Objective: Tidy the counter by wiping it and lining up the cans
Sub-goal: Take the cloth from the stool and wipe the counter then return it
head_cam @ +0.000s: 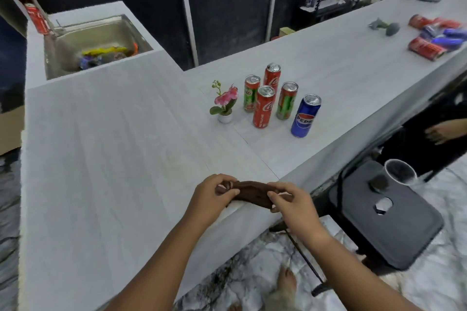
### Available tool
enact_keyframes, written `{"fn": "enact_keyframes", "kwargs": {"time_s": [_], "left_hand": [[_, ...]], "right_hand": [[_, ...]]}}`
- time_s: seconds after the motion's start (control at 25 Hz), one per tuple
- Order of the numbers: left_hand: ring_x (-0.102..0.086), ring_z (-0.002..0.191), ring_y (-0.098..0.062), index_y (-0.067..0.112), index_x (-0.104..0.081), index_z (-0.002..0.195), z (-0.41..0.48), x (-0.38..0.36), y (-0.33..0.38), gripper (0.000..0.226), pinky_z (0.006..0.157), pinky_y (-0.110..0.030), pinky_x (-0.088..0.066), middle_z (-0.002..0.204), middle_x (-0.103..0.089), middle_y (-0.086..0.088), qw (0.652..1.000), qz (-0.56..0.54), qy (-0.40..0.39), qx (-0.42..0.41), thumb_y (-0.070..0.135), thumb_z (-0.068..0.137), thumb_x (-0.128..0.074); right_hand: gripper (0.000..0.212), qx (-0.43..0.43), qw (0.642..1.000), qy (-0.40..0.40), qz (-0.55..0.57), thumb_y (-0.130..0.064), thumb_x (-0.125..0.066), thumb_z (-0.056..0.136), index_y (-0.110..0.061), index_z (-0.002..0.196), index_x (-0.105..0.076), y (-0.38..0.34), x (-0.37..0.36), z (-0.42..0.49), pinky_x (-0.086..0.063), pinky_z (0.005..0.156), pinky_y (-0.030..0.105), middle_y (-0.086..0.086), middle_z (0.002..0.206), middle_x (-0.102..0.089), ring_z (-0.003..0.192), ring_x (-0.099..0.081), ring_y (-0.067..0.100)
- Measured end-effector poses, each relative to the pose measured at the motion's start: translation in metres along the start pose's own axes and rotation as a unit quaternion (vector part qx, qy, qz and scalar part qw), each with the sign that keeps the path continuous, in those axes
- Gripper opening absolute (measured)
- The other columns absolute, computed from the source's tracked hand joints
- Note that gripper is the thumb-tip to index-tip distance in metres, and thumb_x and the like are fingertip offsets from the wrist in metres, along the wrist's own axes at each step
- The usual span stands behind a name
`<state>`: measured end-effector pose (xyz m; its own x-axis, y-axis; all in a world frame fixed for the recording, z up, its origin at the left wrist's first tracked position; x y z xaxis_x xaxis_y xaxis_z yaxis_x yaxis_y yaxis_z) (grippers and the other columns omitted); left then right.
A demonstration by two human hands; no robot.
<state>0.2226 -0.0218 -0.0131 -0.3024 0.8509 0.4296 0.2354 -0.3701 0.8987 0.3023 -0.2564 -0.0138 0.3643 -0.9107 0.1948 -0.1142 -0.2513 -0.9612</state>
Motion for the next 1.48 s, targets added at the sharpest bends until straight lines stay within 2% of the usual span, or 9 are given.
{"fn": "enact_keyframes", "kwargs": {"time_s": [0.16,0.32,0.44,0.72,0.88,1.08,1.28,1.4,1.48], "left_hand": [[-0.073,0.083,-0.007,0.035,-0.081,0.102,0.019,-0.079,0.036,0.019,0.075,-0.02,-0.058,0.102,-0.075,0.01,0.996,-0.019,-0.082,-0.011,0.022,0.089,-0.086],[-0.073,0.085,-0.012,0.031,-0.081,0.105,0.035,-0.177,0.072,0.018,0.073,-0.022,-0.059,0.1,-0.075,0.006,0.984,0.002,-0.176,-0.031,0.022,0.09,-0.084],[-0.073,0.087,-0.017,0.028,-0.081,0.111,0.042,-0.246,0.09,0.02,0.08,-0.032,-0.063,0.101,-0.074,0.004,0.972,0.036,-0.229,-0.047,0.024,0.092,-0.083],[-0.066,0.096,-0.006,0.03,-0.077,0.117,0.046,-0.391,0.12,0.025,0.088,-0.02,-0.053,0.107,-0.063,0.013,0.93,0.136,-0.323,-0.11,0.032,0.092,-0.082],[-0.067,0.099,-0.013,0.028,-0.078,0.116,0.055,-0.436,0.107,0.023,0.093,-0.031,-0.058,0.111,-0.064,0.008,0.923,0.155,-0.344,-0.075,0.024,0.094,-0.082],[-0.068,0.1,-0.017,0.026,-0.077,0.117,0.071,-0.464,0.087,0.025,0.097,-0.034,-0.057,0.112,-0.065,0.005,0.912,0.206,-0.349,-0.064,0.019,0.094,-0.08],[-0.065,0.102,-0.019,0.025,-0.075,0.119,0.081,-0.479,0.076,0.023,0.091,-0.029,-0.051,0.112,-0.063,0.005,0.897,0.258,-0.353,-0.068,0.019,0.096,-0.077],[-0.066,0.11,-0.021,0.025,-0.074,0.123,0.08,-0.481,0.073,0.026,0.092,-0.028,-0.049,0.118,-0.064,0.004,0.889,0.28,-0.356,-0.072,0.019,0.098,-0.074],[-0.063,0.118,-0.023,0.025,-0.073,0.131,0.077,-0.48,0.072,0.031,0.101,-0.033,-0.052,0.125,-0.064,0.001,0.883,0.292,-0.359,-0.079,0.017,0.101,-0.07]], "right_hand": [[0.019,-0.029,0.995,0.091,0.033,-0.008,-0.076,0.099,-0.019,0.113,-0.084,0.022,0.081,-0.016,-0.067,0.073,0.038,0.007,0.093,-0.083,0.087,-0.08,0.024],[0.017,-0.053,0.98,0.186,0.05,-0.01,-0.077,0.099,-0.021,0.109,-0.084,0.056,0.166,-0.042,-0.065,0.069,0.027,-0.003,0.092,-0.084,0.086,-0.081,0.014],[0.015,-0.092,0.96,0.256,0.069,-0.012,-0.08,0.097,-0.023,0.107,-0.084,0.087,0.215,-0.059,-0.063,0.067,0.023,-0.001,0.09,-0.084,0.082,-0.081,0.016],[0.016,-0.151,0.913,0.368,0.094,-0.006,-0.079,0.095,-0.02,0.1,-0.085,0.162,0.306,-0.086,-0.062,0.067,0.024,0.0,0.086,-0.084,0.078,-0.081,0.016],[0.016,-0.188,0.897,0.383,0.116,-0.003,-0.078,0.095,-0.017,0.1,-0.084,0.197,0.323,-0.077,-0.065,0.072,0.032,0.0,0.082,-0.083,0.077,-0.08,0.021],[0.019,-0.214,0.896,0.381,0.082,-0.003,-0.08,0.093,-0.022,0.093,-0.082,0.228,0.327,-0.057,-0.059,0.063,0.018,0.0,0.085,-0.08,0.07,-0.074,0.003],[0.02,-0.233,0.902,0.361,0.033,-0.008,-0.081,0.093,-0.028,0.094,-0.08,0.247,0.331,-0.043,-0.052,0.07,0.005,-0.007,0.089,-0.08,0.086,-0.076,0.01],[0.018,-0.247,0.905,0.347,0.01,-0.011,-0.08,0.094,-0.028,0.097,-0.079,0.253,0.331,-0.041,-0.053,0.076,0.013,-0.007,0.09,-0.079,0.09,-0.076,0.013],[0.017,-0.253,0.905,0.341,0.004,-0.012,-0.079,0.095,-0.029,0.099,-0.079,0.256,0.331,-0.042,-0.054,0.08,0.018,-0.008,0.092,-0.078,0.092,-0.076,0.014]]}}
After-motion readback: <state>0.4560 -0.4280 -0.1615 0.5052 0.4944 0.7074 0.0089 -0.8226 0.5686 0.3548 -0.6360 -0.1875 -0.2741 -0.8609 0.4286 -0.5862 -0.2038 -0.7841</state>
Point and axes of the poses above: each hand's wrist, its own z-axis towards the middle knuckle, its own x-axis out of the back of the hand, y = z × x, the point moved 5 cm from there along z, towards the middle knuckle
